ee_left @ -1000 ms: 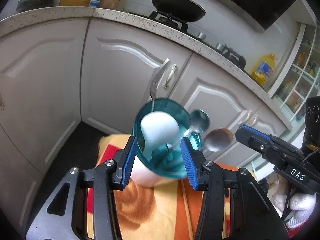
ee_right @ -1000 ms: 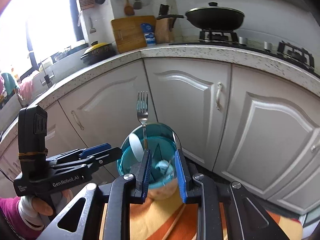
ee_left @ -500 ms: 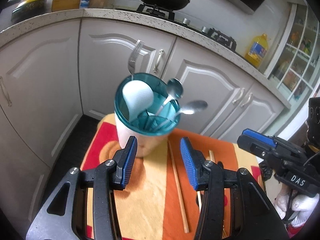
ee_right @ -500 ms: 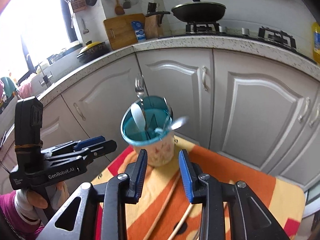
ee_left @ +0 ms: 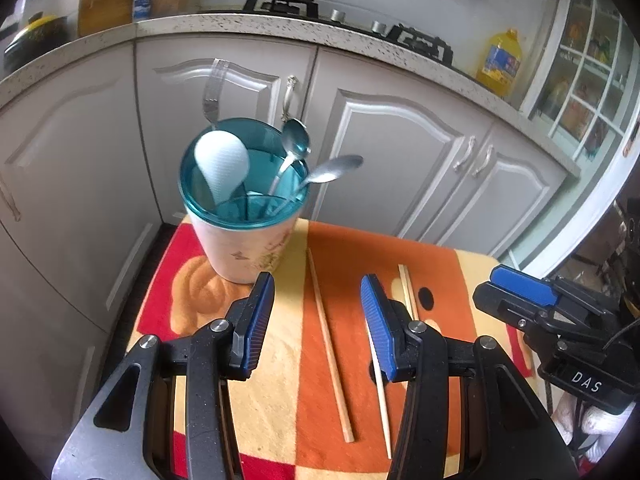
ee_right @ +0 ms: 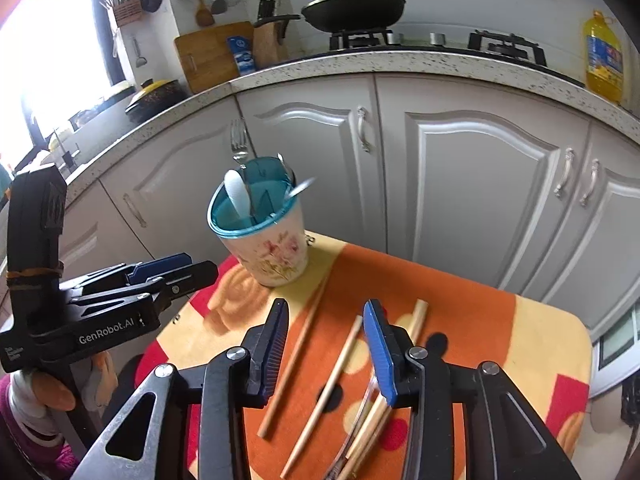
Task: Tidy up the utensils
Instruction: 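Move both grippers back to the cloth and close the right gripper on a steel spoon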
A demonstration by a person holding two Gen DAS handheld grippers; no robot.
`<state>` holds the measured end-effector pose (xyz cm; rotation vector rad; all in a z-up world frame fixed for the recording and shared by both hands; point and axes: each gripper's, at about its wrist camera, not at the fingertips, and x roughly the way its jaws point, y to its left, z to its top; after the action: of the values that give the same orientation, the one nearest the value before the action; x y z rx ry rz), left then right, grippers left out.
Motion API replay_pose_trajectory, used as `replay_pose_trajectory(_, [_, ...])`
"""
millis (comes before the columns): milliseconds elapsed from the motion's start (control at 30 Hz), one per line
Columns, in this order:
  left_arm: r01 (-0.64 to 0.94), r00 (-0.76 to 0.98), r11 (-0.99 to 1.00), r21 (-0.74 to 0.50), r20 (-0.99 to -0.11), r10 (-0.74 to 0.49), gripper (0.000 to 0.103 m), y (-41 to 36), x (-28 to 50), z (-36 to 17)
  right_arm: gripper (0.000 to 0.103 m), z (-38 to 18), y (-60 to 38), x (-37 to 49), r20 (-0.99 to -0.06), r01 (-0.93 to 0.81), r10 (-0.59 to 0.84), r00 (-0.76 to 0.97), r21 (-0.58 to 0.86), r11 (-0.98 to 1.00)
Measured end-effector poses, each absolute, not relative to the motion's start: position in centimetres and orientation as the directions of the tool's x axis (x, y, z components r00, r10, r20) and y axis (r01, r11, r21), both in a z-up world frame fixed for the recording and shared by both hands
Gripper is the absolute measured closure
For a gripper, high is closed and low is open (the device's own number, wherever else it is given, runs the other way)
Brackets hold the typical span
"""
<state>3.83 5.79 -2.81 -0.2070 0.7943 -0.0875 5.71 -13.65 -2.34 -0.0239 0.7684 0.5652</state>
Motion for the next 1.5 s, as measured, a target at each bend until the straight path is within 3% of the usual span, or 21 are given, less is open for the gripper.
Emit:
replay_pose_trajectory(567, [0.022,0.634,0.964,-0.264,-0.742,-0.217,0.059,4.6,4.7,-5.1,0.064,-7.4,-17.9,6.3,-0.760,-0.387,0.397,0.514,0.207,0.898])
replay_pose_trajectory(767, [-0.009,0.583,0.961,-0.278,-0.782,-0.220,0.059,5.1,5.1,-7.6,0.064,-10.5,-18.1,7.8,-0.790,-0.380,0.435,0.432,0.277,0.882])
replay_pose_trajectory(833, [-0.015,0.568,0.960,-0.278,-0.793,-0.220,0.059,5.1,5.3,-8.4,0.072,-11.1,-17.6,8.2,-0.797,-0.389,0.441,0.412,0.283,0.877])
replay_pose_trajectory(1033, [-0.027,0.537,0.958,-0.287,-0.812,-0.228,0.058,5.0,6.0,-10.0,0.080,-13.4,-14.9,10.4,-0.833,-0.446,0.439,0.338,0.269,0.854])
replay_pose_trajectory(1500, [-0.053,0.478,0.972,-0.230,-0.860,-0.177,0.059,4.5,10.5,-13.6,0.087,-15.4,-13.2,14.2,-0.850,-0.456,0.408,0.332,0.234,0.859])
